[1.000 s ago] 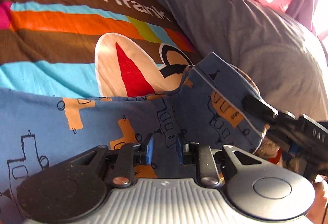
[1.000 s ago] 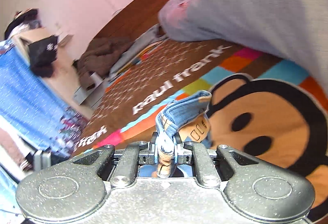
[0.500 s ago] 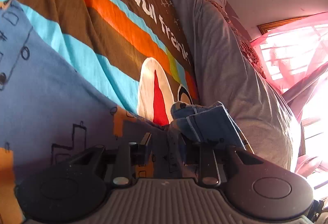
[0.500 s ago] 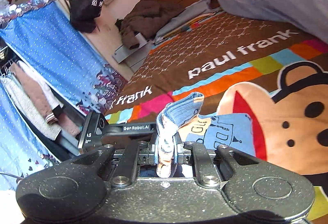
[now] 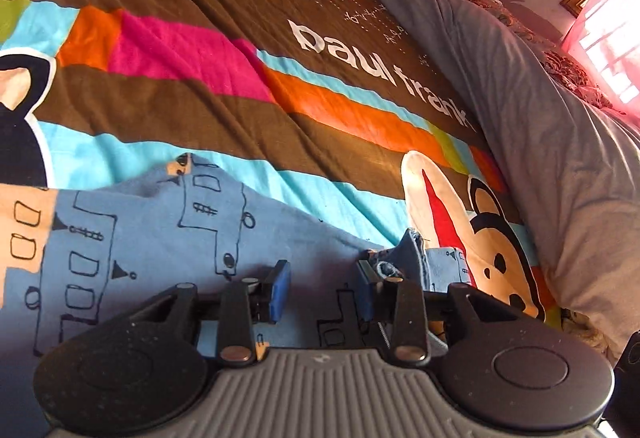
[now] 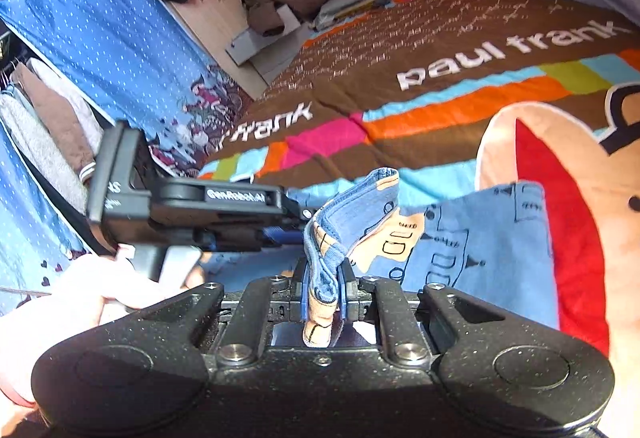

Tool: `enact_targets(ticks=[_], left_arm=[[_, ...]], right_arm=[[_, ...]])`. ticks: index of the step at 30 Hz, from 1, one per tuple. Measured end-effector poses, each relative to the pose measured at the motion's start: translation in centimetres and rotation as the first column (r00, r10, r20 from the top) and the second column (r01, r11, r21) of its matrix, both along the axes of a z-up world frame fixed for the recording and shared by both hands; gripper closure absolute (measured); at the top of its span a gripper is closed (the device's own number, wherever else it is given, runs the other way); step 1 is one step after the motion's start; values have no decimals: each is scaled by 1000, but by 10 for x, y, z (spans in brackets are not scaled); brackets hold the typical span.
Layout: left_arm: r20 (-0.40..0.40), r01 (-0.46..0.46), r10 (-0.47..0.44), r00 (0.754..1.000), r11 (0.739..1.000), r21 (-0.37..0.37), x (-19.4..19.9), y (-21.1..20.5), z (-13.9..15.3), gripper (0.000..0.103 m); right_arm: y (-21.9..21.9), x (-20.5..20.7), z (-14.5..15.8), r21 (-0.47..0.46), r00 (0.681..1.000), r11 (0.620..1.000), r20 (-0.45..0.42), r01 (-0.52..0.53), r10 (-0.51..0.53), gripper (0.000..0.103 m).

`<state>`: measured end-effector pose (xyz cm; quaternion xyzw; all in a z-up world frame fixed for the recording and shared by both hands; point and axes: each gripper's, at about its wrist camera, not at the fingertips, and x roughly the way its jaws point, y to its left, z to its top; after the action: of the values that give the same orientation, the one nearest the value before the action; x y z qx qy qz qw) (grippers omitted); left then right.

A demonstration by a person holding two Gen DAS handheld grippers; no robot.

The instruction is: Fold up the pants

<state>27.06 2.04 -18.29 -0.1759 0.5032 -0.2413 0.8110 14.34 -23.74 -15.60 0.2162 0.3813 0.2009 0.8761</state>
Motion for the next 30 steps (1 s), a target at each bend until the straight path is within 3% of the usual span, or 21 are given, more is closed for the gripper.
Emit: enact_targets(ticks=[3,7,10,13,15,18,22,26,30], left_arm=[[7,-11,11,1000,1000,8,-1,9,1,62],[16,-5,5,1000,1000,25,-2,13,2,61],[33,10,-11,999,999,40,-5,17,7,59],[42,45,-47,998,998,50,-14,19,11,57],[49,67,-69,996,997,48,-23,18,13,56],[64,96,-100,993,994,52,-36,13,16,54],[89,132,-137,987,990,56,-49,5,17,48],[92,178,-203,975,958,223,-60,-15,2,45],[121,188,-233,965,935,300,-69,-26,4,44]], right_arm=[[7,1,-6,-5,1000,1000,-19,-18,18,84],[15,4,-7,27,997,998,-52,-49,50,59],[10,-1,6,68,996,994,-26,-86,88,55],[-5,1,16,-1,999,999,17,-52,52,50],[-14,12,6,-47,1000,999,-9,-21,20,49],[-13,26,-18,-126,995,990,-85,-63,53,49],[-30,17,-8,-62,999,998,-40,-6,4,47],[-38,12,-10,-126,997,992,-78,-27,17,39],[-52,4,0,-145,999,989,-38,9,-14,36]])
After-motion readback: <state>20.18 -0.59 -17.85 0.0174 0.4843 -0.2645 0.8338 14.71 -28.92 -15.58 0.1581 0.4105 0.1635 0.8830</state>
